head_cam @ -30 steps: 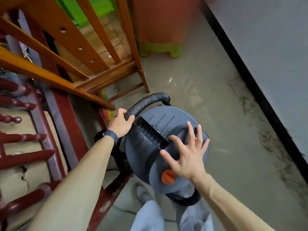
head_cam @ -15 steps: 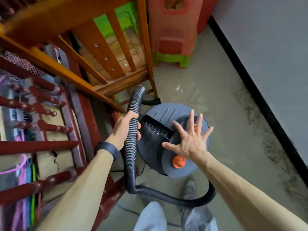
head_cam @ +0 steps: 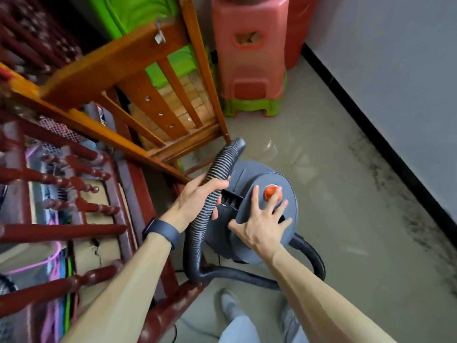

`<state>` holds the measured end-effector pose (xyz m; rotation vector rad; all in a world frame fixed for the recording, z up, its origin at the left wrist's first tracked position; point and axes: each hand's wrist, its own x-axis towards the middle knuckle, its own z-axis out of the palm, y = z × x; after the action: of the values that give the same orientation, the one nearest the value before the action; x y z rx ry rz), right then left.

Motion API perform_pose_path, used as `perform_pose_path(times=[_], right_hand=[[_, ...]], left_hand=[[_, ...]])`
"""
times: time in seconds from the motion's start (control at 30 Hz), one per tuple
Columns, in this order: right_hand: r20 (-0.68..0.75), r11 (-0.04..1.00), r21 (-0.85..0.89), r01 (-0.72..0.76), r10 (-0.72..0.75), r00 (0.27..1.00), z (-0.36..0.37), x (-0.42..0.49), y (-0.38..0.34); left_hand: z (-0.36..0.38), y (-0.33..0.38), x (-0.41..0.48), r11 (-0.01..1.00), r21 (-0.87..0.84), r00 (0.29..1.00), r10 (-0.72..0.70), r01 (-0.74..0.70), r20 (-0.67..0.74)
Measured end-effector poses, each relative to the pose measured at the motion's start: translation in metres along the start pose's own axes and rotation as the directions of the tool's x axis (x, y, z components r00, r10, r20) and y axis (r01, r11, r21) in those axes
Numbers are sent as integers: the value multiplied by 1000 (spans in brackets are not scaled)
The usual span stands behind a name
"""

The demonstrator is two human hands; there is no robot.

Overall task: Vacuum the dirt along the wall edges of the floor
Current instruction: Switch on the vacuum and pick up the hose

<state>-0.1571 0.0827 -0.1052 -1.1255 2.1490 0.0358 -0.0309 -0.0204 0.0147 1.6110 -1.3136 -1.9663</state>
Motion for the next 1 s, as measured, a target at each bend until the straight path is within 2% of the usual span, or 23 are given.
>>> perform_pose_path(times=[0.07,0.2,0.3,0.33,0.37,0.4,0.43,0.47,0.5,0.53,0.57,0.67,0.73,0.77,0.83,0.87,0.9,0.97,1.0], right_hand=[[25,999,-18,47,-46,999,-2,2,-10],[69,987,-4,159,-158,985,-7,10,-2],[188,965,69,253,-262,947,-30,25,24],[224,964,145,225,-253,941,-42,29,34],[257,949,293,116,-195,947,-56,29,45],[286,866,499,-36,-125,950,-74,24,56],[330,665,716,-211,-57,942,-91,15,67],[370,366,869,-332,-38,928,-108,5,79],[399,48,917,-397,-43,916,-128,-6,90],[396,-195,896,-399,-54,917,-148,-15,101],[369,-333,868,-368,-64,927,-169,-24,111],[285,-493,829,-265,-36,958,-227,-56,128],[251,-492,847,-202,34,967,-247,-83,135],[240,-440,879,-183,77,968,-248,-95,138],[212,-304,940,-158,154,965,-245,-131,148],[193,-253,956,-146,171,966,-243,-151,152],[159,-220,969,-116,188,969,-240,-174,156],[96,-205,977,-53,209,973,-227,-219,165],[72,-210,977,-28,206,976,-220,-241,169]], left_hand=[[6,11,-2,999,35,998,20,-22,52],[16,32,-6,998,-10,992,56,-55,113],[30,43,-7,994,65,981,71,-83,181],[37,46,-8,991,102,977,70,-92,203],[46,49,-10,984,147,971,67,-103,231],[56,51,-13,975,190,963,66,-119,262],[68,54,-18,968,218,952,55,-125,301],[78,55,-21,964,239,940,32,-119,340],[89,58,-25,959,260,924,1,-109,382],[98,59,-30,947,305,905,-37,-104,424],[108,61,-36,919,378,883,-84,-110,462],[137,67,-61,799,581,813,-230,-156,535],[157,77,-84,780,617,738,-355,-105,574],[165,82,-92,761,644,697,-418,-82,583],[181,93,-105,662,736,650,-498,-143,575],[188,96,-107,634,755,664,-495,-165,561],[195,99,-111,653,739,706,-445,-166,551],[209,99,-118,761,636,827,-274,-126,491],[216,99,-125,808,581,863,-220,-100,455]])
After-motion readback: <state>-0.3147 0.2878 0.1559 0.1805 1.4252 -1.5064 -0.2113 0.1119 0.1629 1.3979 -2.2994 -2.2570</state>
